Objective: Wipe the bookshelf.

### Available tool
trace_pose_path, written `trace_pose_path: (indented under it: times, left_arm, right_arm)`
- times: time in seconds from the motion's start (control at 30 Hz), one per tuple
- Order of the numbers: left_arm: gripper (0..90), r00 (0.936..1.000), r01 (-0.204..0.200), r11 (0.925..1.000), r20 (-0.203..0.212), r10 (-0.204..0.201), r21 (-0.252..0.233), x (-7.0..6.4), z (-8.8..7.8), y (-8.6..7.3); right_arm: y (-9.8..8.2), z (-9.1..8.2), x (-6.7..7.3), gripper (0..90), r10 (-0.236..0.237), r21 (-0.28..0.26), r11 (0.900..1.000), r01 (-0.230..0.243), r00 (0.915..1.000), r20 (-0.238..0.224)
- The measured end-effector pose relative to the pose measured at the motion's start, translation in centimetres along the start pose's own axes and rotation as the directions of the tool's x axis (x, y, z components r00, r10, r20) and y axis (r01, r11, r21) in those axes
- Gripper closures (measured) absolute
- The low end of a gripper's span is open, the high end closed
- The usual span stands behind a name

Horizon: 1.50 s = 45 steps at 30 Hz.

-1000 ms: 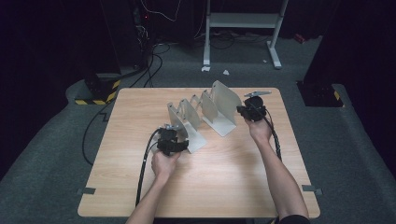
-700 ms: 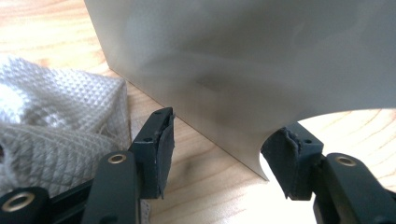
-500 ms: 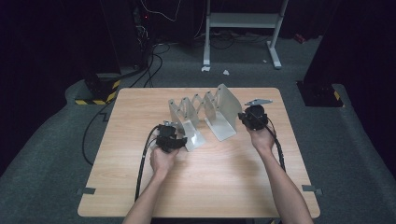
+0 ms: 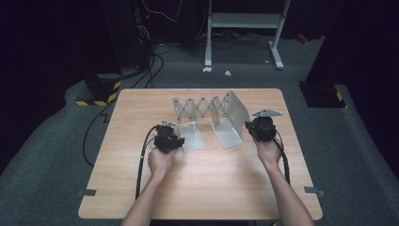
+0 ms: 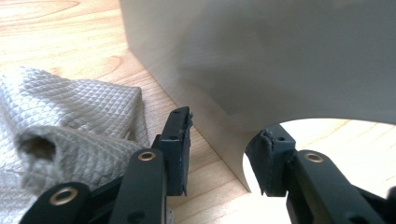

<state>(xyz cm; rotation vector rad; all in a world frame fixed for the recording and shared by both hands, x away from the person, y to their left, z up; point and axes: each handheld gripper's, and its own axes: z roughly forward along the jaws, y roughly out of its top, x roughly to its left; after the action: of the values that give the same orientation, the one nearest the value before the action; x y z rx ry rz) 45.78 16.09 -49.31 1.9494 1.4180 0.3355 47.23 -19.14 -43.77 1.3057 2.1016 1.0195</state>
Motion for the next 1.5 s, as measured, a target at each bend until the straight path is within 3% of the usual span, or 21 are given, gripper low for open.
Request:
trace_pose_path:
  times: [0.37,0.73,0.83,0.93,1.0,1.17,1.5]
  left_arm:
    - [64.4,0.9999,-0.012,0.9999,-0.004,0.012,0.012,0.7,0.0,-0.1]
    - [65.3,0.9995,-0.027,0.9994,-0.015,0.028,0.020,1.0,-0.3,-0.3]
    - [65.3,0.9994,-0.027,0.9994,-0.022,0.028,0.022,1.2,-0.4,-0.3]
    - [64.0,0.9996,-0.025,0.9994,-0.013,0.026,0.021,1.2,-0.5,-0.4]
    - [59.2,0.9997,-0.026,0.9995,-0.001,0.026,0.019,1.2,-0.7,-0.6]
    - [47.4,0.9997,-0.025,0.9997,-0.001,0.025,-0.006,1.3,-1.6,-1.1]
    - [38.1,0.9992,-0.041,0.9936,-0.004,0.041,-0.105,1.8,-4.4,-2.7]
  right_arm:
    - [-1.2,-1.4,0.0,90.0,0.036,-0.009,0.999,-0.036,0.9989,0.030]
    - [-1.3,-1.5,0.9,89.4,0.038,-0.012,0.999,-0.038,0.9985,0.040]
    - [-1.4,-1.5,1.3,87.9,0.032,-0.013,0.999,-0.032,0.9992,0.025]
    - [-1.7,-1.5,1.4,78.9,0.038,-0.021,0.999,-0.038,0.9993,-0.004]
    - [-2.3,-1.3,1.2,72.0,0.041,-0.035,0.998,-0.043,0.9982,-0.043]
    - [-4.0,-1.1,0.8,61.4,0.039,-0.045,0.998,-0.043,0.9953,-0.089]
    - [-7.0,-1.8,-1.5,51.1,0.075,-0.053,0.995,-0.080,0.9939,-0.081]
